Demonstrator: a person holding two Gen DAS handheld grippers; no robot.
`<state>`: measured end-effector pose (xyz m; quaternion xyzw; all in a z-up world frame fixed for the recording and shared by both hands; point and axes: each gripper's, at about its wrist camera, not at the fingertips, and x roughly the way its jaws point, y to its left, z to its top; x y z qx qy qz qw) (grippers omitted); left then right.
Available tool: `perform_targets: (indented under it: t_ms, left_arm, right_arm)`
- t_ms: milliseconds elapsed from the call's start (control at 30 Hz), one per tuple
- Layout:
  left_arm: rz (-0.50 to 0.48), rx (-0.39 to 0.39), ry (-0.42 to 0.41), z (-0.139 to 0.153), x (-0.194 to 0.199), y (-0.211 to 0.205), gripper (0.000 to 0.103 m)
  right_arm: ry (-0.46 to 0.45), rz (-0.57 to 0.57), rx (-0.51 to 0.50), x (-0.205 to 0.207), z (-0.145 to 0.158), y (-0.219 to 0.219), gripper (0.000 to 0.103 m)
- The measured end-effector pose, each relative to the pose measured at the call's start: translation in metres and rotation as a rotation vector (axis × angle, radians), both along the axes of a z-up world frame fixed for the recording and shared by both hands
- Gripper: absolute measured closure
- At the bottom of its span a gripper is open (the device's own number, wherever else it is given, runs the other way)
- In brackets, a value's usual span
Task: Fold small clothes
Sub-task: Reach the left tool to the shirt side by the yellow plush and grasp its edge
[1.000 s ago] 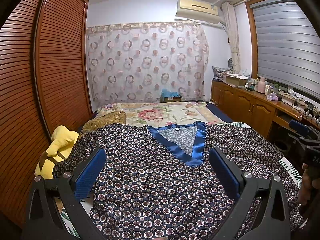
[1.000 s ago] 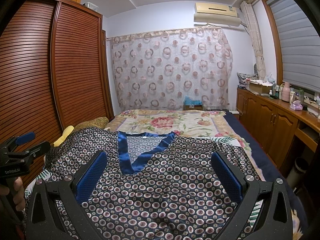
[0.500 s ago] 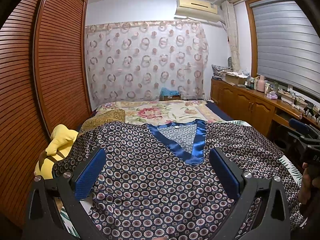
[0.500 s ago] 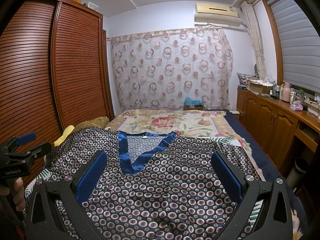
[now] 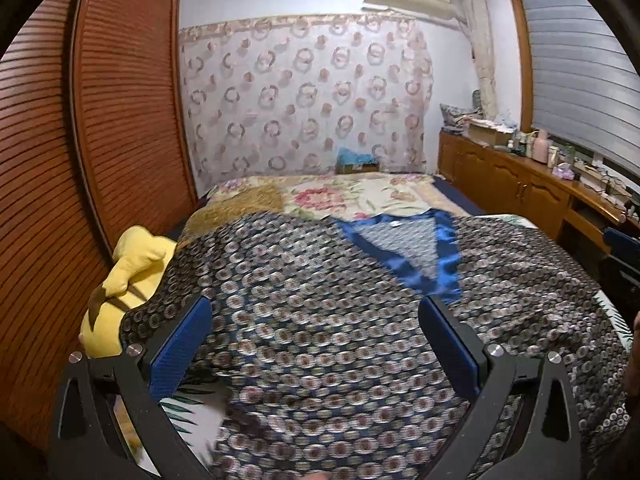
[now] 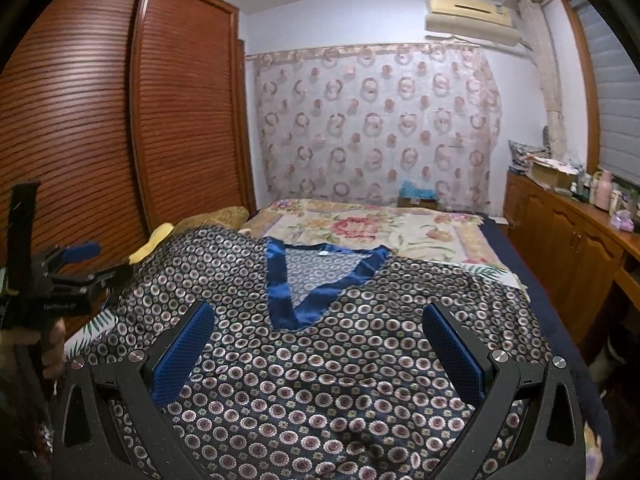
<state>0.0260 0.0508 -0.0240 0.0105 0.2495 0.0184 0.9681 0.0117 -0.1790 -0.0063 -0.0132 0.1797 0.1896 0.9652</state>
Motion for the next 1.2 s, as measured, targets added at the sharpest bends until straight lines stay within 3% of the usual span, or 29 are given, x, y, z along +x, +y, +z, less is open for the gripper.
perform_targets:
  t_ms: [333, 600, 833, 933, 1133, 1200]
  left_arm:
    - [-0.009, -0.028, 0.066, -0.024, 0.004, 0.052, 0.001]
    - [0.019, -0.040, 0.172, -0.048, -0.003, 0.098, 0.018]
    - [0.021, -0.013, 0.260, -0.066, 0.002, 0.118, 0.025]
    - [0.013, -0.003, 0.307, -0.073, 0.012, 0.121, 0.043]
    - [0.009, 0.010, 0.342, -0.079, 0.024, 0.126, 0.051]
    - [0.017, 0.021, 0.348, -0.080, 0.027, 0.129, 0.063]
  right_arm:
    - [0.053, 0.066, -0.071, 0.013, -0.006, 0.011, 0.000]
    - [0.072, 0.108, -0.125, 0.024, -0.005, 0.024, 0.000]
    - [0.080, 0.148, -0.146, 0.032, -0.003, 0.038, 0.000]
    - [0.090, 0.169, -0.151, 0.035, -0.004, 0.042, 0.000]
    - [0.099, 0.214, -0.184, 0.046, -0.003, 0.062, 0.000]
    - [0.098, 0.224, -0.185, 0.045, -0.002, 0.063, 0.000]
